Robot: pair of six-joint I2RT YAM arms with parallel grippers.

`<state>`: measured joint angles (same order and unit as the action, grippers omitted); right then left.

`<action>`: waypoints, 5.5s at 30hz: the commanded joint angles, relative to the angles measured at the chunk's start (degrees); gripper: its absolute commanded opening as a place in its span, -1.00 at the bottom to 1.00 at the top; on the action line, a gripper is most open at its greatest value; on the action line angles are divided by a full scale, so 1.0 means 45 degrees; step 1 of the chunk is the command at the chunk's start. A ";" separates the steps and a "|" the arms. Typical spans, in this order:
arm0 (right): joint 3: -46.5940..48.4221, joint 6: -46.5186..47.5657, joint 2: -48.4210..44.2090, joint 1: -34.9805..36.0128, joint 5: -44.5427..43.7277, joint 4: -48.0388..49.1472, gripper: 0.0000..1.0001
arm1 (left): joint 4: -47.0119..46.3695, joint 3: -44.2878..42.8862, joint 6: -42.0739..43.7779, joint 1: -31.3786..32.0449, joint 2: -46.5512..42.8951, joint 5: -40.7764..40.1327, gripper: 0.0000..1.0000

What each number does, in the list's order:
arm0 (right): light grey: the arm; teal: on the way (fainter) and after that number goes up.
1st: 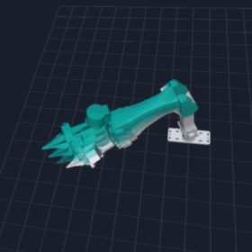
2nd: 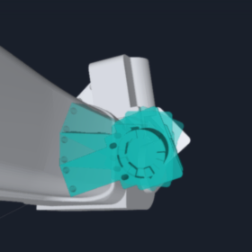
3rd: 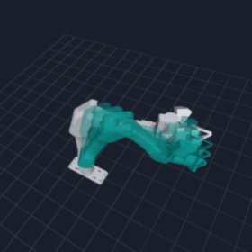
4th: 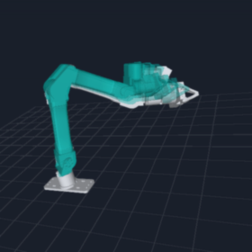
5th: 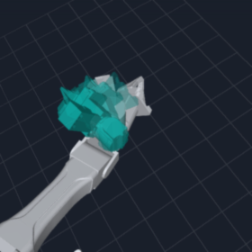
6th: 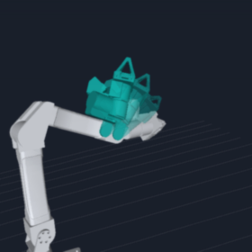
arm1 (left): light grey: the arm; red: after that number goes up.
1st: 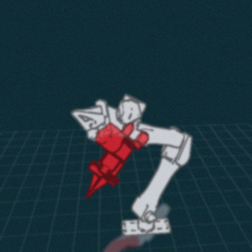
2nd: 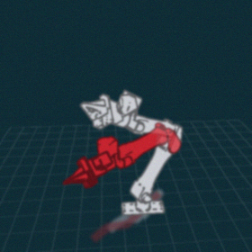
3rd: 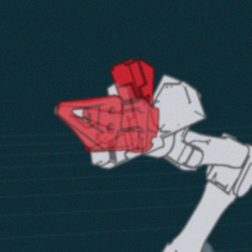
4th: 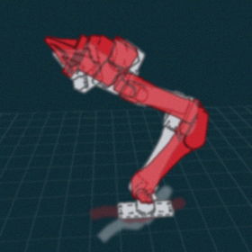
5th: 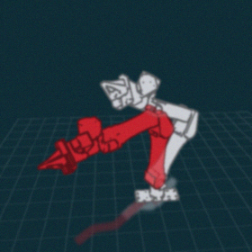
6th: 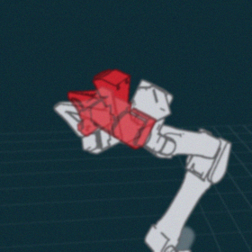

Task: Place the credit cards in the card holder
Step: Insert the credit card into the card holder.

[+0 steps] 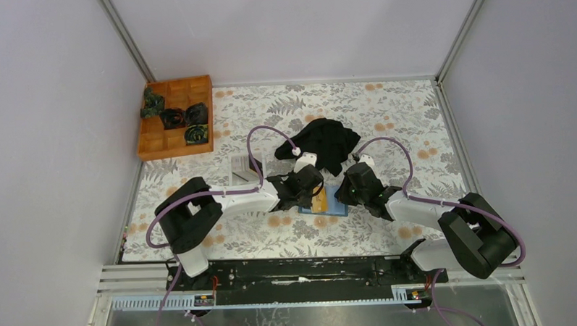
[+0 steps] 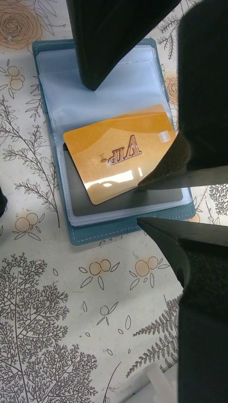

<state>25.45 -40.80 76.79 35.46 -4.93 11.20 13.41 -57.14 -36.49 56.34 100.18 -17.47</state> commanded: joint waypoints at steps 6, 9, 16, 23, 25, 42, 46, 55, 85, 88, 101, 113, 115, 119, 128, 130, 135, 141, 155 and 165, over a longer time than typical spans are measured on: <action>-0.0222 0.0335 0.0222 -0.0053 -0.0138 -0.0787 -1.00 | -0.0927 -0.0111 0.0121 0.0118 0.0127 -0.0397 -0.26; -0.0241 0.0340 0.0152 -0.0068 -0.0202 -0.0875 -1.00 | -0.1018 -0.0094 0.0121 0.0127 0.0140 -0.0357 -0.25; -0.0267 0.0326 0.0054 -0.0068 -0.0270 -0.0961 -0.98 | -0.1050 0.0044 0.0188 0.0117 0.0086 -0.0451 -0.24; -0.0285 0.0311 0.0139 -0.0063 -0.0229 -0.0902 -0.98 | -0.0826 0.0310 0.0296 0.0118 -0.0327 -0.0919 -0.25; -0.0286 0.0301 0.0139 -0.0067 -0.0249 -0.0916 -0.98 | -0.0828 0.0417 0.0249 0.0118 -0.0420 -0.0931 -0.25; -0.0368 0.0306 0.0093 -0.0068 -0.0228 -0.0940 -0.94 | -0.1242 0.0587 0.0170 0.0118 0.0085 -0.0756 -0.24; -0.0354 0.0317 0.0083 -0.0068 -0.0243 -0.1014 -0.83 | -0.1450 0.0611 0.0131 0.0118 0.0079 -0.0686 -0.22; -0.0393 0.0296 -0.0068 -0.0066 -0.0330 -0.1156 -0.71 | -0.1554 0.0521 0.0121 0.0119 0.0082 -0.0510 -0.21; -0.0041 0.0563 -0.0372 -0.0068 -0.0612 -0.1718 -0.67 | -0.1633 0.0312 0.0131 0.0181 0.0205 -0.0234 -0.19; 0.0083 0.0613 -0.0544 -0.0068 -0.0679 -0.1932 -0.66 | -0.1588 0.0316 0.0106 0.0181 0.0237 -0.0265 -0.18; -0.0010 0.0531 -0.0308 -0.0068 -0.0528 -0.1629 -0.65 | -0.1541 0.0637 0.0082 0.0213 -0.0843 -0.1165 -0.07; 0.0014 0.0511 -0.0249 -0.0068 -0.0526 -0.1583 -0.65 | -0.1408 0.0825 0.0344 0.0207 -0.0818 -0.1832 -0.09; 0.0028 0.0512 -0.0232 -0.0068 -0.0521 -0.1584 -0.65 | -0.1445 0.0824 0.0418 0.0205 -0.0681 -0.1888 -0.11; 0.0036 0.0514 -0.0233 -0.0068 -0.0525 -0.1593 -0.65 | -0.1464 0.0732 0.0592 0.0217 -0.0451 -0.2016 -0.14; -0.0015 0.0507 -0.0114 -0.0068 -0.0500 -0.1525 -0.65 | -0.1490 0.0441 0.0765 0.0199 0.0137 -0.2080 -0.14; -0.0002 0.0513 -0.0076 -0.0068 -0.0480 -0.1503 -0.65 | -0.1512 0.0415 0.0765 0.0198 0.0204 -0.2079 -0.14; -0.0086 0.0502 -0.0017 -0.0068 -0.0446 -0.1454 -0.65 | -0.1530 0.0355 0.0765 0.0204 0.0310 -0.2007 -0.14; -0.0086 0.0492 0.0004 -0.0068 -0.0494 -0.1424 -0.65 | -0.1818 0.0393 0.0765 0.0213 0.0354 -0.1665 -0.14; -0.0031 0.0497 0.0112 -0.0068 -0.0508 -0.1400 -0.65 | -0.1973 0.0238 0.0785 0.0270 0.0404 -0.1283 -0.13; -0.0046 0.0511 -0.0051 -0.0067 -0.0600 -0.1527 -0.65 | -0.1525 -0.0143 0.0931 0.0300 0.0731 -0.1239 -0.13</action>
<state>25.39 -39.70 75.57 35.46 -5.45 9.54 6.46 -55.66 -33.43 57.04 101.80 -23.31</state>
